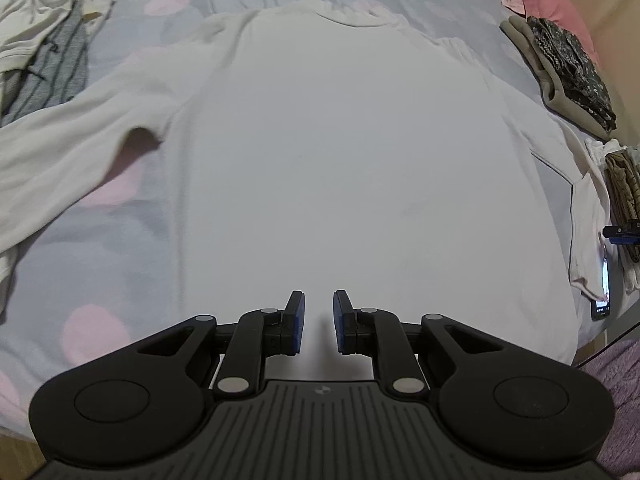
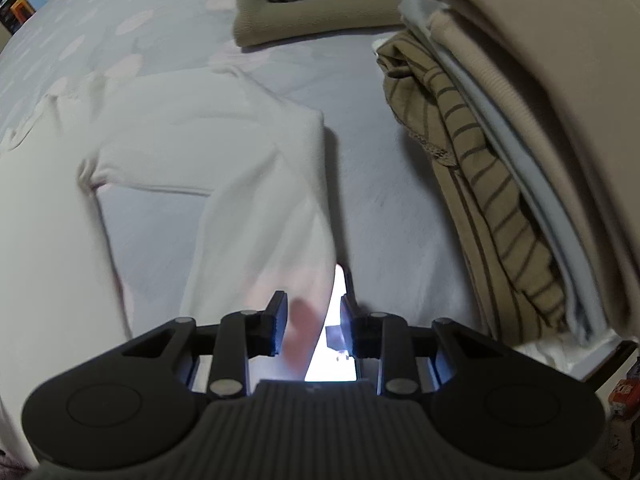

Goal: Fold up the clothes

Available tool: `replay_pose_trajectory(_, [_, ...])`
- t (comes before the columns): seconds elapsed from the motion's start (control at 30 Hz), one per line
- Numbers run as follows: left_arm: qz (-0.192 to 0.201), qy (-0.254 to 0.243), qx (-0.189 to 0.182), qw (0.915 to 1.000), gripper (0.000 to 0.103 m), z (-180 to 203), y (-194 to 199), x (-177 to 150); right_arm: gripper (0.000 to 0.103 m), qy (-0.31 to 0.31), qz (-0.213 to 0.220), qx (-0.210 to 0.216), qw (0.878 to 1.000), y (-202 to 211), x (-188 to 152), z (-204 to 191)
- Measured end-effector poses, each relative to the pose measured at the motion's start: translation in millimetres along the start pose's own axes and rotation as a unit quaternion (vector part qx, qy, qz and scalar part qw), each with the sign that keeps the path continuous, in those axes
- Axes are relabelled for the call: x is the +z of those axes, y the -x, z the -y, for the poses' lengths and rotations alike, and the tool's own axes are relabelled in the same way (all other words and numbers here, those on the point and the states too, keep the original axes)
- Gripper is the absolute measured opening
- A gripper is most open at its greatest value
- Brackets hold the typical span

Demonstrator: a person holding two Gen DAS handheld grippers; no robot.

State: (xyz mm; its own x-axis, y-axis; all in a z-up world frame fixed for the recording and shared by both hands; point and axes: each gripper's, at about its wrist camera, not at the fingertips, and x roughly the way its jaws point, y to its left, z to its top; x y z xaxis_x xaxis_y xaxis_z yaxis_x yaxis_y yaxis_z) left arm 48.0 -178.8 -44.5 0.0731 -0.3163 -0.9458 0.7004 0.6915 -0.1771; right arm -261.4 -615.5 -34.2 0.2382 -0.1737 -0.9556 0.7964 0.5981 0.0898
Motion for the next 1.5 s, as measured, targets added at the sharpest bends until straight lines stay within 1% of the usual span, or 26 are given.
replay_pose_trajectory(0.1, [-0.001, -0.004, -0.003, 1.0, 0.012, 10.2, -6.0, 9.6, 0.031, -0.005, 0.003, -0.002, 1.0, -12.1, 5.1, 1.7])
replay_pose_trajectory(0.13, [0.0, -0.006, -0.005, 1.0, 0.013, 14.0, -7.3, 12.8, 0.026, -0.003, 0.005, -0.002, 1.0, -14.6, 5.9, 1.0])
replay_pose_trajectory(0.17, [0.003, -0.007, -0.007, 0.9999, 0.013, 17.5, -7.4, 15.4, 0.015, -0.001, 0.007, 0.0, 1.0, -16.1, 6.5, 0.7])
replay_pose_trajectory(0.23, [0.008, -0.008, -0.015, 0.9998, 0.013, 24.1, -7.1, 20.6, 0.007, -0.002, 0.009, 0.013, 1.0, -16.2, 8.6, 0.0])
replay_pose_trajectory(0.33, [0.016, -0.02, -0.024, 0.9994, 0.013, 35.9, -6.5, 27.6, 0.006, 0.005, 0.018, 0.02, 1.0, -8.9, 10.9, -5.0])
replay_pose_trajectory(0.4, [0.024, -0.037, -0.029, 0.9986, 0.013, 45.6, -5.4, 31.1, 0.006, 0.009, 0.029, 0.041, 0.999, 3.3, 12.5, -11.4])
replay_pose_trajectory(0.47, [0.035, -0.056, -0.033, 0.9973, 0.013, 56.4, -4.0, 33.0, 0.006, 0.023, 0.042, 0.065, 0.997, 18.3, 14.6, -23.2])
replay_pose_trajectory(0.57, [0.049, -0.08, -0.041, 0.9948, 0.013, 73.1, -3.1, 36.1, 0.006, 0.063, 0.057, 0.088, 0.992, 39.2, 16.3, -50.8])
replay_pose_trajectory(0.7, [0.063, -0.097, -0.051, 0.992, 0.013, 92.1, -3.6, 38.4, 0.006, 0.118, 0.055, 0.128, 0.983, 54.7, 16.6, -97.2])
replay_pose_trajectory(0.8, [0.071, -0.104, -0.062, 0.9901, 0.013, 100.5, -5.1, 38.3, 0.006, 0.164, 0.044, 0.15, 0.974, 55.6, 15.6, -135.6])
replay_pose_trajectory(0.93, [0.066, -0.12, -0.078, 0.9875, 0.013, 112.3, -11.2, 37.0, 0.006, 0.218, 0.019, 0.158, 0.963, 42.5, 10.6, -182.4])
replay_pose_trajectory(0.97, [0.066, -0.123, -0.083, 0.9868, 0.014, 115.0, -12.9, 36.8, 0.006, 0.231, 0.013, 0.157, 0.96, 37.5, 9.1, -194.2])
replay_pose_trajectory(1.07, [0.065, -0.129, -0.097, 0.9848, 0.026, 123.1, -18.4, 36.0, 0.008, 0.252, 0.004, 0.156, 0.955, 23.1, 8.6, -216.9])
replay_pose_trajectory(1.13, [0.064, -0.129, -0.106, 0.9838, 0.03, 126.7, -21.3, 34.4, 0.014, 0.256, -0.002, 0.157, 0.954, 17.8, 9.6, -226.2])
replay_pose_trajectory(1.23, [0.056, -0.123, -0.119, 0.9837, 0.038, 131.6, -28.3, 36.0, 0.023, 0.24, 0.002, 0.162, 0.957, 21.2, 13.6, -218.5])
replay_pose_trajectory(1.27, [0.054, -0.116, -0.123, 0.9841, 0.04, 133.9, -31.1, 37.8, 0.023, 0.235, 0.003, 0.164, 0.958, 22.4, 14.9, -215.9])
replay_pose_trajectory(1.33, [0.05, -0.108, -0.133, 0.984, 0.04, 136.6, -35.2, 40.7, 0.026, 0.224, 0.006, 0.167, 0.96, 24.6, 17.6, -210.8])
replay_pose_trajectory(1.43, [0.039, -0.101, -0.142, 0.9839, 0.041, 148.3, -43.1, 46.0, 0.037, 0.208, 0.009, 0.172, 0.963, 28.0, 21.6, -203.0])
replay_pose_trajectory(1.5, [0.035, -0.105, -0.143, 0.9836, 0.043, 158.4, -49.1, 49.3, 0.037, 0.197, 0.014, 0.166, 0.966, 29.9, 23.9, -193.2])
